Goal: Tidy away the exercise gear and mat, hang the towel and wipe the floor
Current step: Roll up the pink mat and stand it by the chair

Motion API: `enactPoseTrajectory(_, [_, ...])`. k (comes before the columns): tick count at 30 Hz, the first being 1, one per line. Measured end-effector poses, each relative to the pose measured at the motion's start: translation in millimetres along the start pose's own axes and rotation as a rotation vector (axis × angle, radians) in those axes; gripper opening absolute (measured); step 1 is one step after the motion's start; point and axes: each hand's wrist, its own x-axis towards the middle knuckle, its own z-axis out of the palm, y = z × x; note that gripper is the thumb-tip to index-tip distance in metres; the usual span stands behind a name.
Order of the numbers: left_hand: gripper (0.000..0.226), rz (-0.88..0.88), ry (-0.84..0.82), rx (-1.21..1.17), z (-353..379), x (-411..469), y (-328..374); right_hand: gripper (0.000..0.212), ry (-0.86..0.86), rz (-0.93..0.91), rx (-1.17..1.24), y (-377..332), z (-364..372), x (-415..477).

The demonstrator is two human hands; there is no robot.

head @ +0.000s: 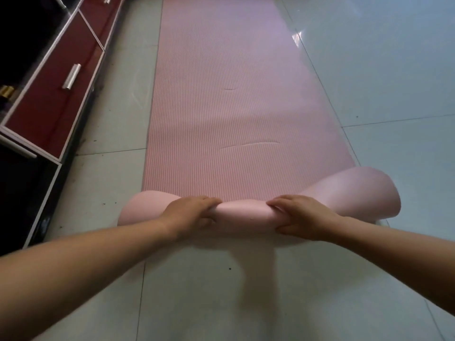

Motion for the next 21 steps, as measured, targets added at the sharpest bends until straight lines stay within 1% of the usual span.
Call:
enactPoseTrajectory(3, [0.051,0.024,0.052,-0.011,-12,-12,-11,0.061,0.053,-0.034,0.008,-14,-6,4])
enactPoseTrajectory(6, [0.047,0.011,0.089,-0.11,0,-35,-15,0.058,0.026,-0.061,0.001,-26,-2,2])
enactPoseTrajectory(8, [0.044,0.003,0.072,-0.169,16,-50,-13,0.056,-0.024,-0.075,0.003,-32,7,-5])
enactPoseTrajectory(12, [0.039,0.013,0.048,-0.194,38,-68,-8,0.052,-0.048,-0.086,0.03,-38,25,-19])
enactPoseTrajectory(15, [0.04,0.017,0.004,-0.194,49,-79,-5,0.053,-0.072,-0.089,0.033,-45,34,-31])
enactPoseTrajectory(18, [0.04,0.033,-0.041,-0.189,57,-94,-2,0.053,-0.132,-0.103,0.053,-51,41,-44])
enactPoseTrajectory(21, [0.045,0.067,-0.068,-0.196,56,-100,-1,0.053,-0.198,-0.104,0.067,-56,43,-48])
